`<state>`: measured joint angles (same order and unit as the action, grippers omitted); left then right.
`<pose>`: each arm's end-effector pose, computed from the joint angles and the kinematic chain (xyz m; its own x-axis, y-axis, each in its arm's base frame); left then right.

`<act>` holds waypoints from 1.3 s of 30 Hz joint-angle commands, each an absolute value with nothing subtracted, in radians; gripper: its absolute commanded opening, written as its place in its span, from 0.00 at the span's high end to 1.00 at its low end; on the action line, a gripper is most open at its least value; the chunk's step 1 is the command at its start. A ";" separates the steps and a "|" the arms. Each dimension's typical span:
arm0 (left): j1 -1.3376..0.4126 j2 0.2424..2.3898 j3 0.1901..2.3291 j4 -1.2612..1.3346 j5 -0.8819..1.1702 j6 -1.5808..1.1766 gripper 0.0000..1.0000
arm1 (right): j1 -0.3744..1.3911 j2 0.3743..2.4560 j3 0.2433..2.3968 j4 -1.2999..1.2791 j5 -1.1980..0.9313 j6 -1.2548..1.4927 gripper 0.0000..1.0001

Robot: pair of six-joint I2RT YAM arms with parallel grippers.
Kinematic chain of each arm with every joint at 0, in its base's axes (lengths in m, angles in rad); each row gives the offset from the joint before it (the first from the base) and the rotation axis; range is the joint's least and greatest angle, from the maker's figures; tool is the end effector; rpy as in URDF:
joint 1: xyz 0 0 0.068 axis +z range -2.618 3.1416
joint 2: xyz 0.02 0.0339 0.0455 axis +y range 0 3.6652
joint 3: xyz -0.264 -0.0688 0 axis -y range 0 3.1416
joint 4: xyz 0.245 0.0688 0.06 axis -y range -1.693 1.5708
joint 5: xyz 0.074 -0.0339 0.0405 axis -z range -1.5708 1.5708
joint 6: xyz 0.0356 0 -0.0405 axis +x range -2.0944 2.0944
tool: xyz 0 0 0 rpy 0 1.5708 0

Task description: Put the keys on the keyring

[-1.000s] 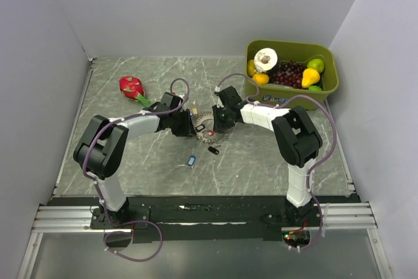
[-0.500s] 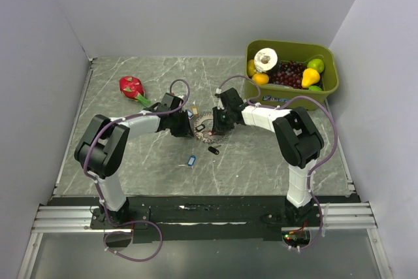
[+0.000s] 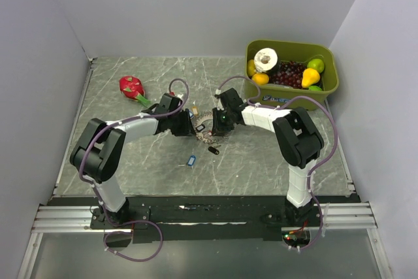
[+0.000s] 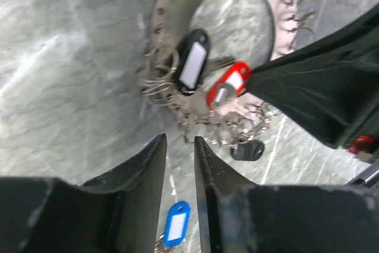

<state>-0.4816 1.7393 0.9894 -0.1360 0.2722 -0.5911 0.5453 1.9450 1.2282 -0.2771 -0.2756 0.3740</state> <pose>0.3084 -0.1720 0.1668 -0.9026 -0.1339 -0.4092 0.1131 0.8433 -0.5254 0.3367 0.2156 0.1528 -0.8958 -0.1322 -0.4244 -0.3209 0.8530 0.4116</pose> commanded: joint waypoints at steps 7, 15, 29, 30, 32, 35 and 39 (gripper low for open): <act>-0.529 1.801 1.081 -0.176 0.227 -0.581 0.71 | 0.557 1.917 1.235 -0.328 -0.288 0.364 0.76; -0.531 1.828 1.089 -0.230 0.114 -0.565 0.78 | 0.555 1.914 1.232 -0.333 -0.291 0.361 0.76; -0.531 1.746 1.117 -0.218 0.070 -0.509 0.63 | 0.557 1.882 1.247 -0.360 -0.273 0.342 0.76; -0.529 1.732 1.106 -0.210 0.080 -0.506 0.62 | 0.557 1.876 1.253 -0.365 -0.272 0.339 0.76; -0.529 1.691 1.095 -0.186 0.104 -0.503 0.59 | 0.555 1.864 1.270 -0.379 -0.267 0.331 0.76; -0.526 1.645 1.072 -0.164 0.118 -0.500 0.58 | 0.557 1.858 1.290 -0.388 -0.265 0.324 0.76; -0.500 1.606 1.017 -0.132 0.165 -0.512 0.57 | 0.555 1.861 1.305 -0.390 -0.271 0.319 0.76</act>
<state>-0.5240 1.6722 1.0603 -0.1905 0.1059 -0.5163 0.5503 1.9163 1.2526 -0.3706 -0.2775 0.3393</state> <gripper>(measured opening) 0.427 0.240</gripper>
